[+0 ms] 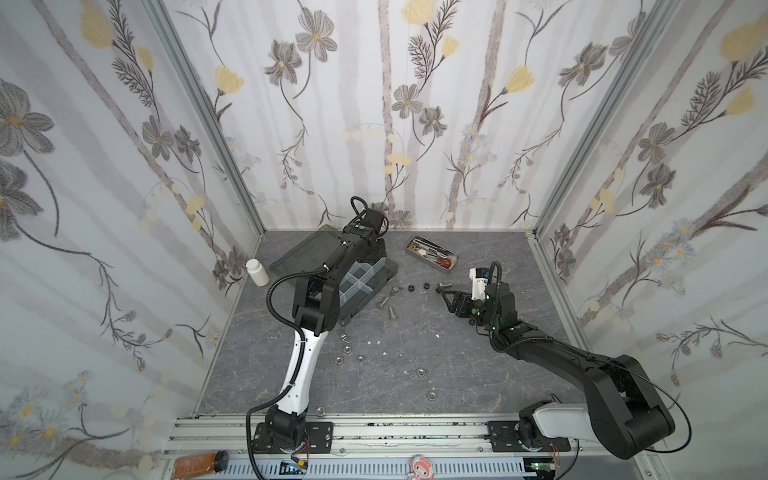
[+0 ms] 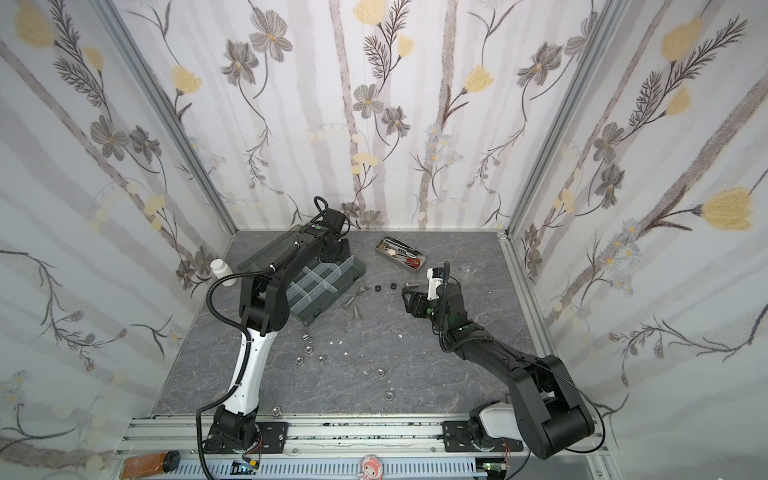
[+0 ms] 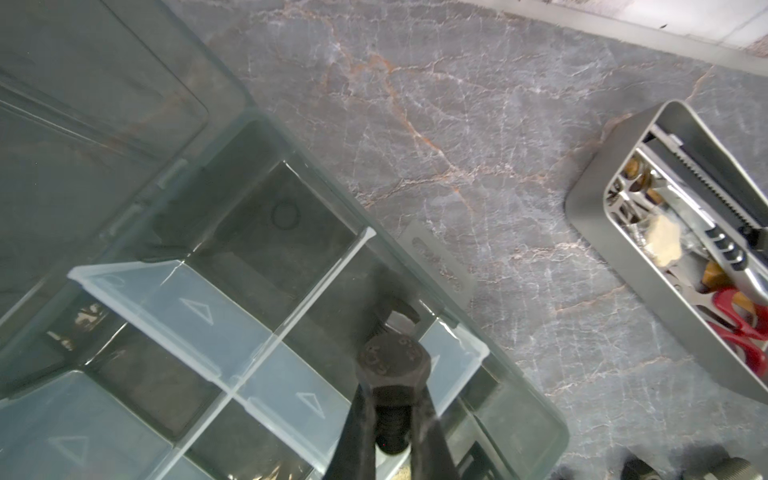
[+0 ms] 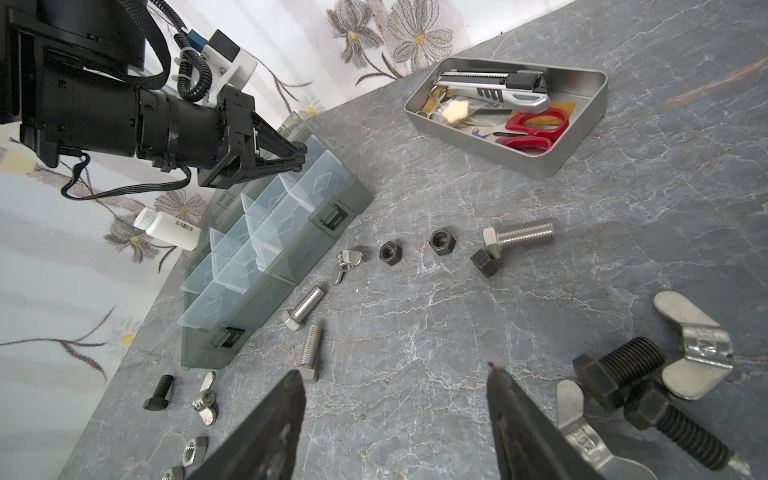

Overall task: Sort the screws and nuts into containers
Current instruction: 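Carry the black bolt with the left gripper into an organizer compartment and release, then lift the left gripper from the organizer while the right gripper approaches the wing nuts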

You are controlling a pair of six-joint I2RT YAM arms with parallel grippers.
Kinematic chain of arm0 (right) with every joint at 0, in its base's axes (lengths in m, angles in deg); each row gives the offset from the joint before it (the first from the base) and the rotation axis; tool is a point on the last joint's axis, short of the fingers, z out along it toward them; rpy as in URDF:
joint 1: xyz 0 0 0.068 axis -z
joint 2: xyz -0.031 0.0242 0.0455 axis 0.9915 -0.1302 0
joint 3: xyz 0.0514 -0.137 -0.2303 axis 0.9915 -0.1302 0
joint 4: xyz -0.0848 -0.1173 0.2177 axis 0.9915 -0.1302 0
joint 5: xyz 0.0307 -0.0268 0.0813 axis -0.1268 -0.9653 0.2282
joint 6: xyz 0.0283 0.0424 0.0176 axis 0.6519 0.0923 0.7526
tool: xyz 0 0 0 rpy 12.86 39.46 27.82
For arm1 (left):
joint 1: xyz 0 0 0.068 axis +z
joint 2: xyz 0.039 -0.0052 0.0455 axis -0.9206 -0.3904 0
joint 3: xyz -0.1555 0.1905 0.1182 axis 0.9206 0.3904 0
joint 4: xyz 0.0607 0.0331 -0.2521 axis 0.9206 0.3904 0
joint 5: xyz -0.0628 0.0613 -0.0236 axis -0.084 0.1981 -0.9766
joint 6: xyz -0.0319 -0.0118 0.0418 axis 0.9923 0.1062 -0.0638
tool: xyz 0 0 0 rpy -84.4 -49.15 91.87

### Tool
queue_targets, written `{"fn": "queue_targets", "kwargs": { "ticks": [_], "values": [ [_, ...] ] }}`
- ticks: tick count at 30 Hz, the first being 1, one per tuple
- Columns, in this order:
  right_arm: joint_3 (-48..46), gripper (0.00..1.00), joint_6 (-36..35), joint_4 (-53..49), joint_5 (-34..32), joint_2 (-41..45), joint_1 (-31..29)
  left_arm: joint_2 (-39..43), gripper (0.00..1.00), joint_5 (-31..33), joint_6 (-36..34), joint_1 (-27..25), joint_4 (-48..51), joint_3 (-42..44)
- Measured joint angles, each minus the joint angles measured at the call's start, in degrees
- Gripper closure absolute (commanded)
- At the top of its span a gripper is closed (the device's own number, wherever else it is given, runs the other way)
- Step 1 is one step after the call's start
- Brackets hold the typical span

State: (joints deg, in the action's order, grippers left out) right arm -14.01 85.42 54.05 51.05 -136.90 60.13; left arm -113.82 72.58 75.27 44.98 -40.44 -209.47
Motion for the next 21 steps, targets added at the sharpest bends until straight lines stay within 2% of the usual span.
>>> {"fn": "queue_targets", "kwargs": {
  "ticks": [3, 7, 16, 21],
  "values": [
    [0.00, 0.30, 0.00, 0.04, 0.09, -0.28, 0.00, -0.07, 0.69, -0.04, -0.20, 0.09, 0.20, 0.00],
    [0.11, 0.30, 0.00, 0.07, 0.17, -0.26, 0.02, 0.04, 0.51, -0.07, -0.20, 0.09, 0.20, 0.00],
    [3.23, 0.30, -1.05, -5.57, -1.44, 2.51, 0.00, 3.06, 0.46, -0.87, -0.22, 0.04, 0.22, -0.90],
    [6.97, 0.34, -2.47, -13.14, -5.29, 4.33, 0.00, 10.56, 0.39, -1.55, -0.22, -0.24, -1.22, 5.35]
  ]
}}
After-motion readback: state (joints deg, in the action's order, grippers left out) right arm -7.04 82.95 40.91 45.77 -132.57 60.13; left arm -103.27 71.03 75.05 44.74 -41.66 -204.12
